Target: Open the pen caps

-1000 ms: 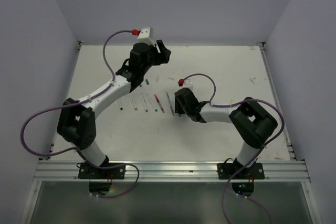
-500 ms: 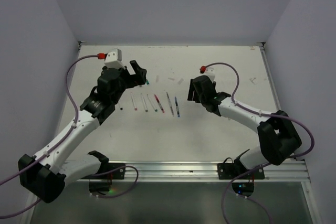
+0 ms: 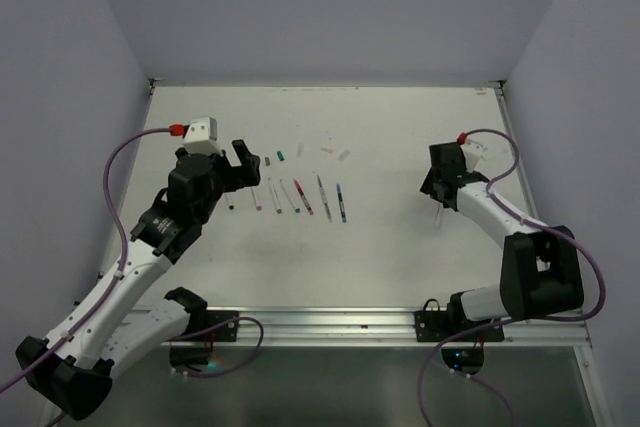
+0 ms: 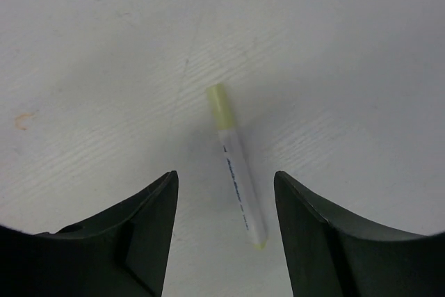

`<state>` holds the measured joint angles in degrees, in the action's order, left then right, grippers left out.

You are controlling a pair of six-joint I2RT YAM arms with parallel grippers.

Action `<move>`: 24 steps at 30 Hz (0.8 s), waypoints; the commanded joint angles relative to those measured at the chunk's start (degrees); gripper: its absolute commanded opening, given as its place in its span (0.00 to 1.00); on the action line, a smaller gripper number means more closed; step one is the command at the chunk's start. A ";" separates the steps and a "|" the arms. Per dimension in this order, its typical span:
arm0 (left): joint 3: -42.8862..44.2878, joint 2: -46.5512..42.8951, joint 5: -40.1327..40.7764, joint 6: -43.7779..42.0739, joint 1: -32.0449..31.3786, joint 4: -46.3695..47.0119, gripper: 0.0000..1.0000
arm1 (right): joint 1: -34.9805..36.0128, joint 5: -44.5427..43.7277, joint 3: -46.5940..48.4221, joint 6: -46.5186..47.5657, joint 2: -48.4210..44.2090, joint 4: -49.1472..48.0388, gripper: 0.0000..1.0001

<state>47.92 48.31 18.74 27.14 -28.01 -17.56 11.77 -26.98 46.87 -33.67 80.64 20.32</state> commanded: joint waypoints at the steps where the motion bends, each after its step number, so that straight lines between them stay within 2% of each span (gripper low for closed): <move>1: -0.55 0.02 0.68 -1.91 0.41 -1.16 1.00 | -4.12 3.94 -2.04 -2.19 -1.89 1.66 0.61; 9: -0.90 1.08 -1.86 -2.26 0.41 0.16 1.00 | -6.84 6.15 -4.33 -2.10 0.74 -0.54 0.50; 19: -1.60 1.96 -3.97 -1.82 0.41 0.77 1.00 | -6.94 12.03 -4.51 -0.52 6.54 -1.86 0.38; 21: -1.52 2.31 -5.03 -1.74 0.41 1.04 1.00 | -6.94 13.27 -4.42 0.01 7.33 -2.12 0.33; 24: -1.52 3.01 -7.30 -1.73 0.41 1.65 1.00 | -6.85 13.79 -4.33 1.32 7.69 -3.08 0.14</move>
<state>46.96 50.74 14.46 26.33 -28.01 -18.15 4.84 -16.75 42.74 -33.43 86.26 18.59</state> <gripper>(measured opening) 0.997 0.183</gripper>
